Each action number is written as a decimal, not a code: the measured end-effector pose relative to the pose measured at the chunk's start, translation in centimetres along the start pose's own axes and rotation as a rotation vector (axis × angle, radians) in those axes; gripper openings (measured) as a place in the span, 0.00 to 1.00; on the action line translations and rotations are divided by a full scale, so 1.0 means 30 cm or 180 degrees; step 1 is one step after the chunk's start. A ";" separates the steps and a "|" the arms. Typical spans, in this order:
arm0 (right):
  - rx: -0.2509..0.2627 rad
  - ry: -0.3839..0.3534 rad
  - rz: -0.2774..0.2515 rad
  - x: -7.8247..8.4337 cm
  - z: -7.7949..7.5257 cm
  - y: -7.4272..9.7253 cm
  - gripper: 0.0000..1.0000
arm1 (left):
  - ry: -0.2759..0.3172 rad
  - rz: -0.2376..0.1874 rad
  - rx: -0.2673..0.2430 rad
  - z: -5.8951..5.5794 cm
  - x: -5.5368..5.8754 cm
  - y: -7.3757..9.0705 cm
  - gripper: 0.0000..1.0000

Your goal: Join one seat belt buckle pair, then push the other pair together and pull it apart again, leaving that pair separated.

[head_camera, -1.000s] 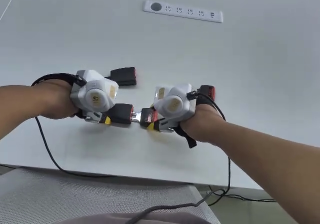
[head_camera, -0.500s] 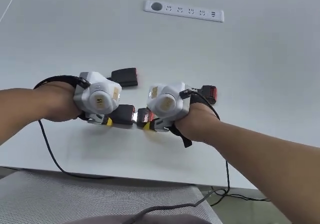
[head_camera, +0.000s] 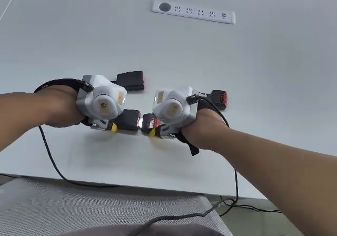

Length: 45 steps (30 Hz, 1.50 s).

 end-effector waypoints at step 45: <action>-0.0079 0.0019 -0.0016 -0.004 -0.005 0.014 0.33 | 0.0015 0.0059 0.0108 0.013 -0.005 0.001 0.31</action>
Point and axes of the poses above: the centre of the closed fingertips' face, and the gripper's own axes: y roughly backward along the fingers, z roughly to its left, x roughly out of its underside, the point moved 9 cm from there along y, roughly backward along the fingers, and after that the axes turned 12 degrees about -y, right-handed, at the moved point
